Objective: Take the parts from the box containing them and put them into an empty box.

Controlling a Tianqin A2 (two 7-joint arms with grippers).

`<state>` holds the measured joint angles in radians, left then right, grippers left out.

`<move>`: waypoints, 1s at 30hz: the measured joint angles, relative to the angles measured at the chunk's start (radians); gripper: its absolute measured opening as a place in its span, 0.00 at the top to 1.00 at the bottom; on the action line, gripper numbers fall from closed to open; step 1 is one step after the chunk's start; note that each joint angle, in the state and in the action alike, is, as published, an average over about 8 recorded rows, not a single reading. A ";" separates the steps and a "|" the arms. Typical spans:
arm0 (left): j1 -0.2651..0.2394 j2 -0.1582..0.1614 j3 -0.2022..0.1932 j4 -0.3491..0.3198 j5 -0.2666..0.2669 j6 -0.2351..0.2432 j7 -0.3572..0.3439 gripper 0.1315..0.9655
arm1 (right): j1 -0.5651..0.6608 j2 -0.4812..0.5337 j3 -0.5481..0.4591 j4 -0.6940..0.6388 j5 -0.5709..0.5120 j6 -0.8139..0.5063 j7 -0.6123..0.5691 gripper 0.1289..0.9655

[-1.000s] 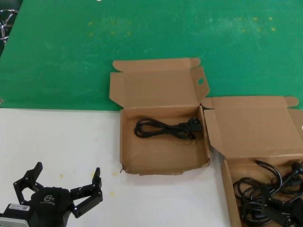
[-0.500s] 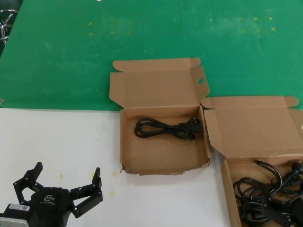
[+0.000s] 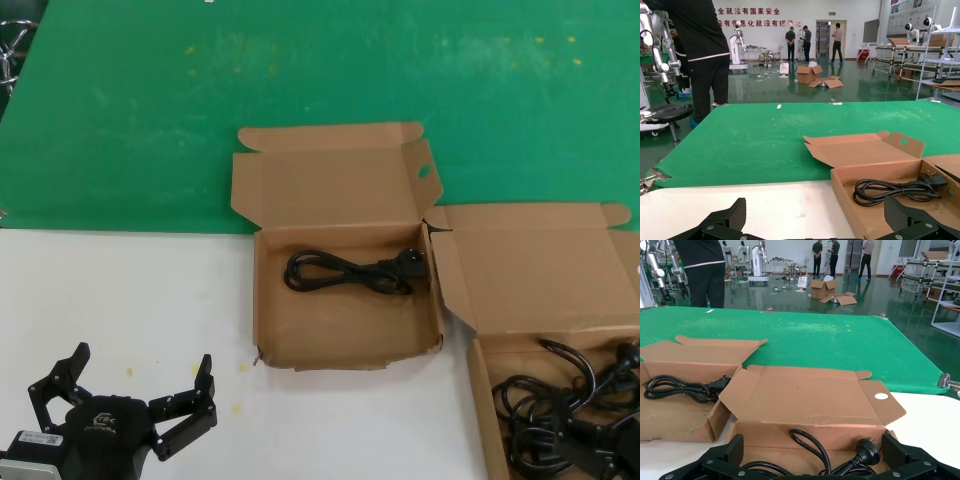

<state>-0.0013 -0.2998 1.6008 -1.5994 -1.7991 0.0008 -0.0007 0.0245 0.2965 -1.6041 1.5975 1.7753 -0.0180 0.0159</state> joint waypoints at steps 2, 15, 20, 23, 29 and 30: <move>0.000 0.000 0.000 0.000 0.000 0.000 0.000 0.00 | 0.000 0.000 0.000 0.000 0.000 0.000 0.000 0.00; 0.000 0.000 0.000 0.000 0.000 0.000 0.000 0.00 | 0.000 0.000 0.000 0.000 0.000 0.000 0.000 0.00; 0.000 0.000 0.000 0.000 0.000 0.000 0.000 0.00 | 0.000 0.000 0.000 0.000 0.000 0.000 0.000 0.00; 0.000 0.000 0.000 0.000 0.000 0.000 0.000 0.00 | 0.000 0.000 0.000 0.000 0.000 0.000 0.000 0.00; 0.000 0.000 0.000 0.000 0.000 0.000 0.000 0.00 | 0.000 0.000 0.000 0.000 0.000 0.000 0.000 0.00; 0.000 0.000 0.000 0.000 0.000 0.000 0.000 0.00 | 0.000 0.000 0.000 0.000 0.000 0.000 0.000 0.00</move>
<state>-0.0013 -0.2998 1.6008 -1.5994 -1.7991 0.0008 -0.0007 0.0245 0.2965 -1.6041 1.5975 1.7753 -0.0180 0.0159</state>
